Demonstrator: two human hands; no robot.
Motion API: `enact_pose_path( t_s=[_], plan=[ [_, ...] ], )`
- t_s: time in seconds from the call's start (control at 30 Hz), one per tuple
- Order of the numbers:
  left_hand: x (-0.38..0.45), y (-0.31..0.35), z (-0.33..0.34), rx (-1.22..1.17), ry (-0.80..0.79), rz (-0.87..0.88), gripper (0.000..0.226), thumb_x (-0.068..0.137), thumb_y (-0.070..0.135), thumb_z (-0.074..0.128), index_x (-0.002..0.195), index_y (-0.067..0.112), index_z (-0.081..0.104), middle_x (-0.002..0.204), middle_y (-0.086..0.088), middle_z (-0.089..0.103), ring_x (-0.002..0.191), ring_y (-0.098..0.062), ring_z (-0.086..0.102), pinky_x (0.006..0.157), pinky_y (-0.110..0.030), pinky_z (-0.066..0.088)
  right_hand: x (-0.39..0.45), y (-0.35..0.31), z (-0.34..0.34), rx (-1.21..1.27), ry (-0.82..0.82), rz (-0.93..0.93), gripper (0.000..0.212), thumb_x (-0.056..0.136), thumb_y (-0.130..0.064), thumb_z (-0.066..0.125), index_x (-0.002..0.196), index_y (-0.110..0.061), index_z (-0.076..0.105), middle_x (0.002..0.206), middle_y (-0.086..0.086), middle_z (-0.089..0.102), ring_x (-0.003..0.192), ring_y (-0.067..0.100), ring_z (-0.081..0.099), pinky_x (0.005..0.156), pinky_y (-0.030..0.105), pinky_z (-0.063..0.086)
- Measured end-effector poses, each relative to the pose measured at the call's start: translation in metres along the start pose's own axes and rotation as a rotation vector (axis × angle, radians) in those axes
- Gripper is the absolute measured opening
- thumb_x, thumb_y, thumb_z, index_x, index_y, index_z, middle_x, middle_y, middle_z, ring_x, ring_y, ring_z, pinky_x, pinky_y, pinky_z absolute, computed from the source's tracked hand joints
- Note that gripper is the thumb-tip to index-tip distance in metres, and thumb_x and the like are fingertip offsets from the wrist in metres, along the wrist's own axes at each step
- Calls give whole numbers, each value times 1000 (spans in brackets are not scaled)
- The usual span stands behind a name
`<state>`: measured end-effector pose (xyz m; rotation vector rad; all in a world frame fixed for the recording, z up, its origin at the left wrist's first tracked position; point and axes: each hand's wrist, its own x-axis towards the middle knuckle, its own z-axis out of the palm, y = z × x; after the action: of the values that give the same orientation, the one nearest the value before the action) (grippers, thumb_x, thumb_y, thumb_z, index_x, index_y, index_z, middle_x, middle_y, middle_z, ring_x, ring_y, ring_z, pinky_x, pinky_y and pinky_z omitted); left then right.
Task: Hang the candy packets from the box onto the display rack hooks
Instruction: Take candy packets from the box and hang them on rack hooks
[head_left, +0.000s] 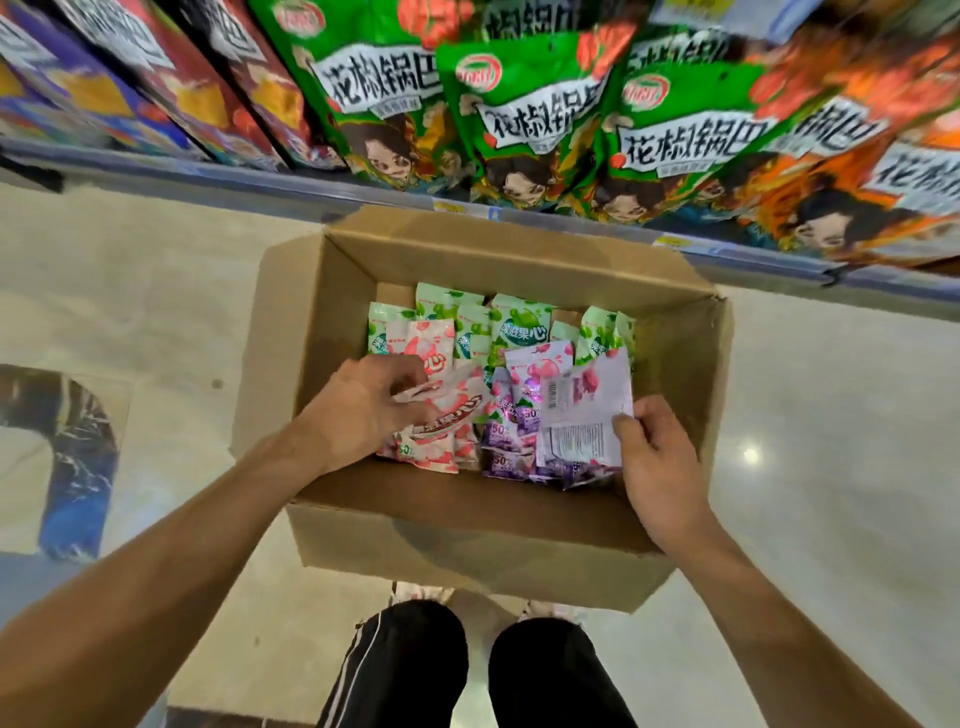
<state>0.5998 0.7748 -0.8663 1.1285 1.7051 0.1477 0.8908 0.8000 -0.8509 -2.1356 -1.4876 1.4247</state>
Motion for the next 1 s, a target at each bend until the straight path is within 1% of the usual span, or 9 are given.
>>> enact_pose_path(
  t_s=[0.1, 0.23, 0.37, 0.43, 0.57, 0.77, 0.87, 0.93, 1.0],
  plan=[
    [-41, 49, -33, -170, 50, 38, 15, 83, 30, 84, 93, 24, 75, 98, 10, 76, 93, -9, 71, 86, -44, 60, -33, -59, -25, 304, 7, -87, 20, 103, -15, 51, 83, -19, 47, 91, 14, 62, 84, 18, 59, 75, 30, 48],
    [-119, 125, -96, -457, 170, 124, 8, 76, 26, 86, 81, 22, 80, 86, 1, 79, 84, -22, 74, 71, -36, 60, -86, -150, -72, 469, 37, -249, 16, 103, -14, 56, 87, -17, 57, 83, -14, 70, 83, 5, 67, 70, 26, 49],
    [-212, 192, -168, -709, 282, 233, 11, 71, 20, 88, 81, 22, 84, 95, -3, 81, 94, -21, 77, 80, -31, 59, -150, -252, -131, 560, 34, -400, 7, 100, -18, 61, 94, -21, 64, 92, -2, 75, 87, 21, 70, 72, 35, 51],
    [-260, 227, -203, -781, 342, 304, 22, 72, 18, 84, 93, 19, 84, 103, -3, 80, 101, -20, 76, 88, -32, 58, -188, -307, -164, 629, 44, -444, 10, 100, -13, 58, 92, -16, 63, 81, -7, 71, 74, 11, 65, 67, 28, 50],
    [-352, 287, -266, -881, 490, 405, 13, 72, 17, 84, 84, 20, 84, 96, -8, 80, 89, -23, 77, 82, -38, 60, -269, -399, -225, 680, 63, -563, 7, 99, -14, 60, 94, -13, 65, 71, -13, 70, 63, 0, 61, 56, 14, 46],
    [-478, 363, -314, -905, 638, 556, 22, 68, 27, 88, 88, 20, 81, 89, -5, 80, 76, -19, 77, 64, -32, 59, -383, -484, -285, 726, 131, -724, 18, 97, -28, 66, 91, -11, 64, 75, 0, 54, 64, 6, 45, 58, 19, 36],
    [-528, 393, -320, -901, 723, 581, 30, 82, 32, 72, 99, 8, 73, 91, -10, 80, 82, -27, 77, 72, -41, 59, -433, -515, -304, 727, 126, -795, 27, 98, -32, 65, 85, -9, 57, 72, 9, 34, 58, 11, 31, 55, 29, 26],
    [-556, 409, -321, -896, 784, 606, 50, 79, 43, 74, 105, 0, 68, 94, -16, 78, 88, -36, 76, 77, -50, 60, -464, -533, -313, 749, 83, -822, 32, 97, -35, 67, 85, -6, 60, 67, 21, 42, 56, 27, 44, 56, 42, 34],
    [-581, 419, -322, -871, 849, 644, 65, 81, 53, 78, 112, -3, 62, 100, -26, 73, 91, -44, 72, 83, -62, 59, -490, -547, -319, 778, 15, -848, 33, 98, -33, 65, 95, -1, 58, 96, 27, 58, 91, 44, 55, 80, 61, 46]
  ],
)
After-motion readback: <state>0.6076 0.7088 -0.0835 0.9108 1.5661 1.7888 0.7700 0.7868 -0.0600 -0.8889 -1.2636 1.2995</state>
